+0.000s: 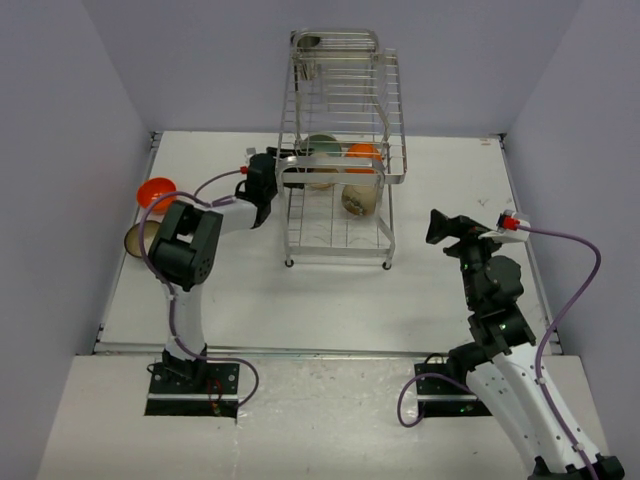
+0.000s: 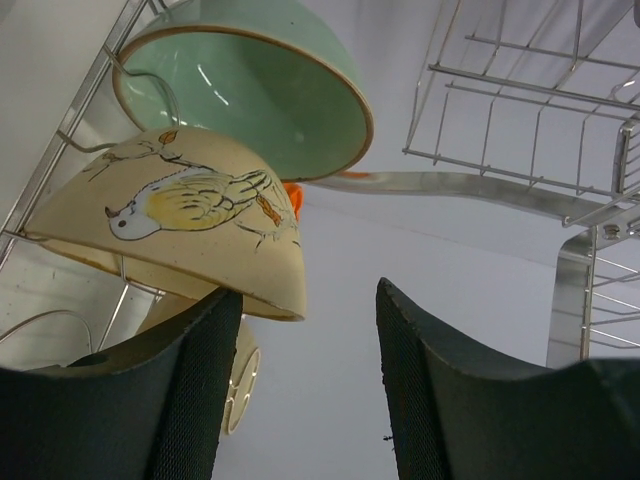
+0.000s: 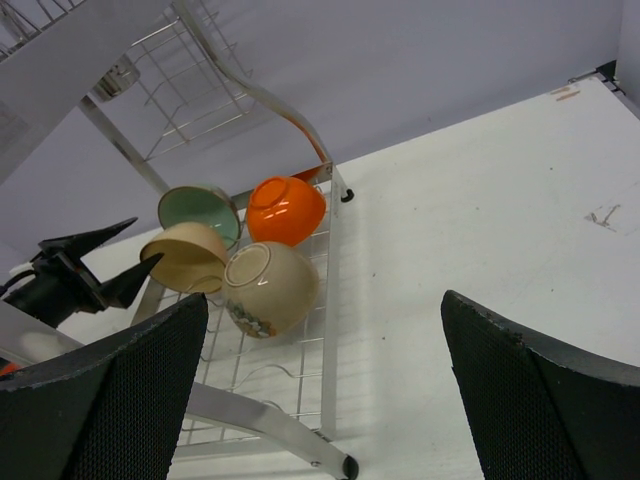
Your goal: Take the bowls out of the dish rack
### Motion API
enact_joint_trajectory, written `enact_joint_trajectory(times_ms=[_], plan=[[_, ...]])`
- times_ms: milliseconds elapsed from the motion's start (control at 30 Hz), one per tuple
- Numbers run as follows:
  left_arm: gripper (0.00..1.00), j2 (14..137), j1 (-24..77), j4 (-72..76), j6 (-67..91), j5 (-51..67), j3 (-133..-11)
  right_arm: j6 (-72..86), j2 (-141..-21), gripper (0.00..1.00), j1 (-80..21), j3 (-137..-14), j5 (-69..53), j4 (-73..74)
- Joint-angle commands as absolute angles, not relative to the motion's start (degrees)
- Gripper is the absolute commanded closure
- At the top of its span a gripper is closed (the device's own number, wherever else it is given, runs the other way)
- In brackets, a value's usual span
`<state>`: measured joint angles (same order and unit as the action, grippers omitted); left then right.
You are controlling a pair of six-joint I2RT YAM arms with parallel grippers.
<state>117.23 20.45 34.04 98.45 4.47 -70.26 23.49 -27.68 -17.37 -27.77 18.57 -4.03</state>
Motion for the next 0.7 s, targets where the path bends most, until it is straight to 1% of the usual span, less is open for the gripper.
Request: enact_joint_trajectory(times_ms=[0,167,400,600,667], plan=[[0.43,118.4,20.7,35.3,99.0,3.4,-74.3,22.5,-27.4,0.01,-17.5,-28.0,19.5,-6.6],[0.52,120.8,21.2,34.3,98.8,3.4,-77.3,22.4,-27.5,0.01,-17.5,-28.0,19.7,-6.4],[0.55,123.0,22.1,32.7,98.9,3.2,-79.5,22.2,-27.0,0.01,-17.6,-27.6,19.6,-6.9],[0.67,123.3,22.5,32.0,98.8,2.5,-79.8,22.4,-26.9,0.01,-17.5,-27.5,19.5,-7.1],[0.73,123.4,22.6,32.2,98.8,2.4,-79.9,22.4,-26.9,0.01,-17.5,-27.3,19.4,-7.2]])
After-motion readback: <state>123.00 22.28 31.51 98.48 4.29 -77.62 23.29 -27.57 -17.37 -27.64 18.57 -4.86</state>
